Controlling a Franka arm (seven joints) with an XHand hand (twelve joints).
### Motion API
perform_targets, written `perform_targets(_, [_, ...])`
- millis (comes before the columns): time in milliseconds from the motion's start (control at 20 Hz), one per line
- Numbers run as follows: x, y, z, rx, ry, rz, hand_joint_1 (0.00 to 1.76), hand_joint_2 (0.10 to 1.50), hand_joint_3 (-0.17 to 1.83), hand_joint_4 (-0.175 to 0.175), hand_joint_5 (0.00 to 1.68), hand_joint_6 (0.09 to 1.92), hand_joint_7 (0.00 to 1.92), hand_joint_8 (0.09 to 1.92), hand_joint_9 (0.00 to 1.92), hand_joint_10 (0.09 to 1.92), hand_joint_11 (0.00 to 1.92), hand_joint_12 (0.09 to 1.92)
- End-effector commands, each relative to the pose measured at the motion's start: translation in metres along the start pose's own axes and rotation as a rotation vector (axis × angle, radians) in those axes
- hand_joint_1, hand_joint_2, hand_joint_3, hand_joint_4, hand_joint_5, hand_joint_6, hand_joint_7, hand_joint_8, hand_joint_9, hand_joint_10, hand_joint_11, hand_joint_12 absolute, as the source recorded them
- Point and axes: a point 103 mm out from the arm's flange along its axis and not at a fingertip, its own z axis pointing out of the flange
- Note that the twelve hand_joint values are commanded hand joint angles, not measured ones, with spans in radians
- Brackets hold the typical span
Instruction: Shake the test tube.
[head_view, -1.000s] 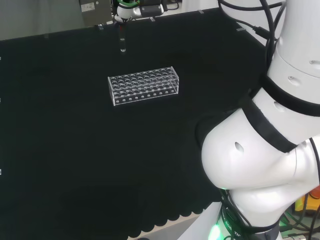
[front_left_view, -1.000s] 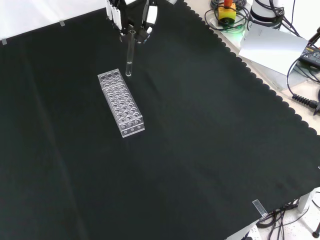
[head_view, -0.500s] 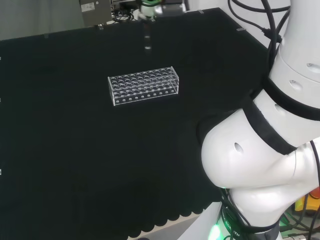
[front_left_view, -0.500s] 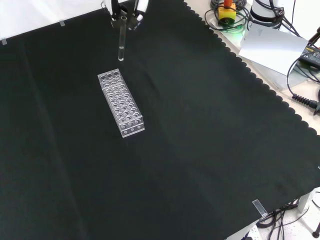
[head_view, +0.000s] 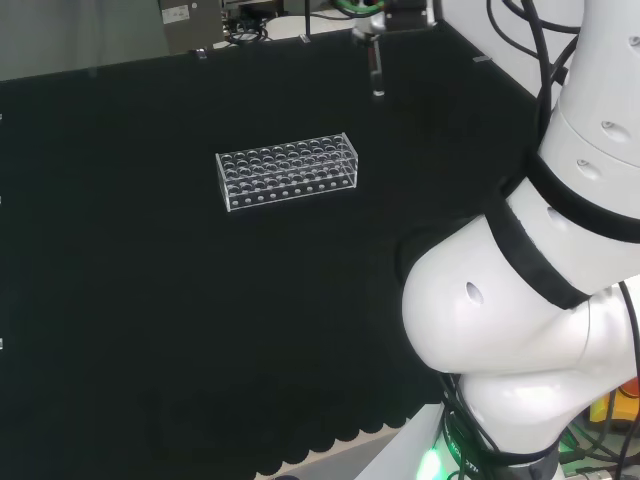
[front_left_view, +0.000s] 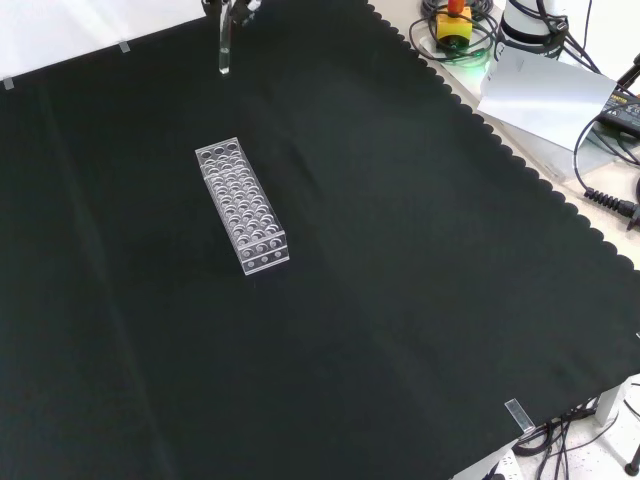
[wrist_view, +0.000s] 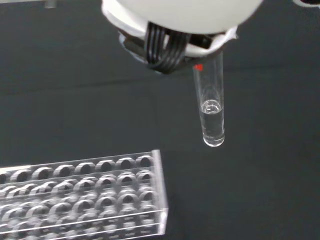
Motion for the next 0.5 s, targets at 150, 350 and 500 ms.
perform_targets(150, [-0.009, 0.002, -0.002, -0.004, -0.004, 0.020, 1.33, 0.71, 0.52, -0.175, 1.42, 0.09, 1.39, 0.67, 1.60, 0.60, 1.30, 0.86])
perform_targets(350, [0.013, 0.000, -0.001, 0.000, 0.024, -0.022, 1.33, 0.70, 0.53, -0.175, 1.42, 0.09, 1.40, 0.67, 1.60, 0.60, 1.30, 0.86])
perform_targets(500, [0.041, -0.002, -0.001, 0.003, 0.060, -0.079, 1.33, 0.70, 0.53, -0.175, 1.42, 0.09, 1.40, 0.67, 1.60, 0.60, 1.30, 0.86])
